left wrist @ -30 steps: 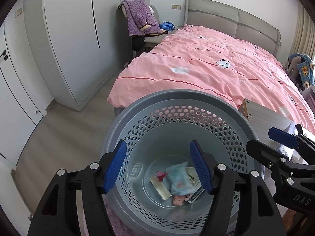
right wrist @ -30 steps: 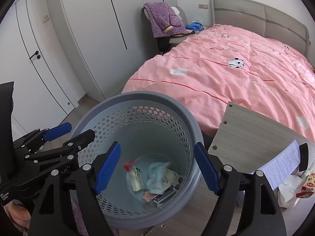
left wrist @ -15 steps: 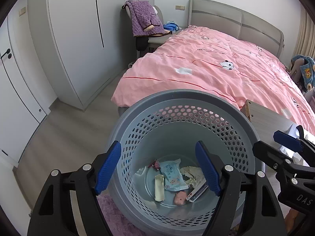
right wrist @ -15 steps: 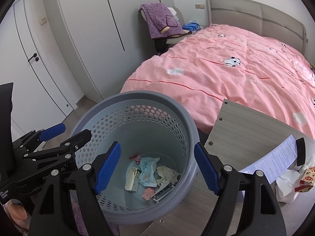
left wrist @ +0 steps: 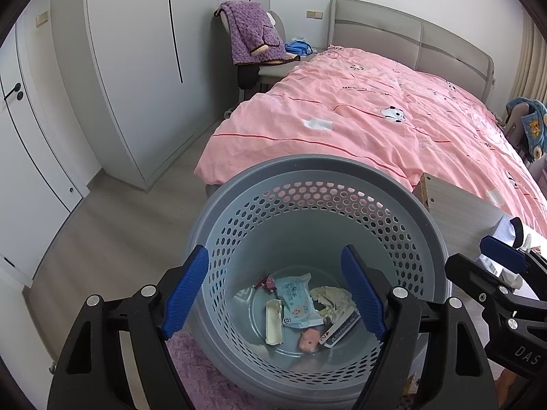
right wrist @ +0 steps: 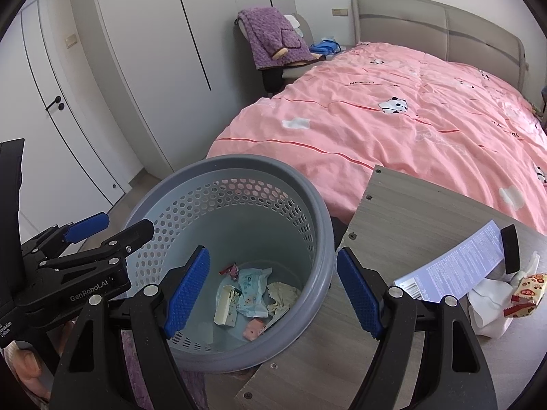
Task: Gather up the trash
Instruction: 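Withdraw both grippers from the basket back toward the table, then move the right gripper to the cream-and-red snack wrapper, then close the right gripper on the snack wrapper and lift it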
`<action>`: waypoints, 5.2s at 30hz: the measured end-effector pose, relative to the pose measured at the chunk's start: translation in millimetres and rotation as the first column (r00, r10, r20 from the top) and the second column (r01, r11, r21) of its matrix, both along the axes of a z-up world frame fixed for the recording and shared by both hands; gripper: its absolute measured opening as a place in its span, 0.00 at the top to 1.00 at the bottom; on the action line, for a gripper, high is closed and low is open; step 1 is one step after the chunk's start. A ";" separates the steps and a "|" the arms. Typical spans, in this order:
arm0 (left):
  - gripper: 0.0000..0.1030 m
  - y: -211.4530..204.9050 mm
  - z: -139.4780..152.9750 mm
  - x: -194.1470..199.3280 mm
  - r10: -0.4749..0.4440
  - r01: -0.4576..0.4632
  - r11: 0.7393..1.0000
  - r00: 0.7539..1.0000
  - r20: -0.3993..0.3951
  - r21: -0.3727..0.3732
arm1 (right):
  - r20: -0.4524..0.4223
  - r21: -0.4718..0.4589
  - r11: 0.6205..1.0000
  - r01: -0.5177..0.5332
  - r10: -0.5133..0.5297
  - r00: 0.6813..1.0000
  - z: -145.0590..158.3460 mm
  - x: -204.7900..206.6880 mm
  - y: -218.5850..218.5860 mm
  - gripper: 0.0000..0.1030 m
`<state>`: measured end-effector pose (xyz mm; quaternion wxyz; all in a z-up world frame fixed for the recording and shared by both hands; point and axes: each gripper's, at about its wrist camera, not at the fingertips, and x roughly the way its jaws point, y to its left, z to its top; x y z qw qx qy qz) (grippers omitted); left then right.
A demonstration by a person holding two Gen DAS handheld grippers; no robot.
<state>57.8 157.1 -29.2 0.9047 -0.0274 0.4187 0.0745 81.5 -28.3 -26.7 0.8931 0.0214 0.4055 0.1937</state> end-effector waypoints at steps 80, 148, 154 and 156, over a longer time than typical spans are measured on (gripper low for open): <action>0.26 -202.4 -3.7 8.2 -0.398 0.397 0.917 0.917 -0.032 -0.016 | -0.116 -0.118 0.793 0.598 -0.609 0.785 -46.2 -72.3 -277.7 0.26; 0.26 -222.0 -13.5 12.6 -0.472 0.472 0.882 0.880 -0.057 -0.020 | -0.144 -0.062 0.810 0.583 -0.585 0.798 -51.5 -27.9 -271.2 0.73; 0.26 -226.7 -13.2 17.6 -0.508 0.508 0.861 0.858 -0.070 -0.029 | -0.137 -0.028 0.824 0.566 -0.564 0.814 -43.4 -48.4 -269.7 0.73; 0.26 -229.2 -13.8 19.4 -0.516 0.517 0.856 0.854 -0.072 -0.010 | -0.136 -0.025 0.826 0.563 -0.561 0.817 -41.7 -55.1 -269.3 0.73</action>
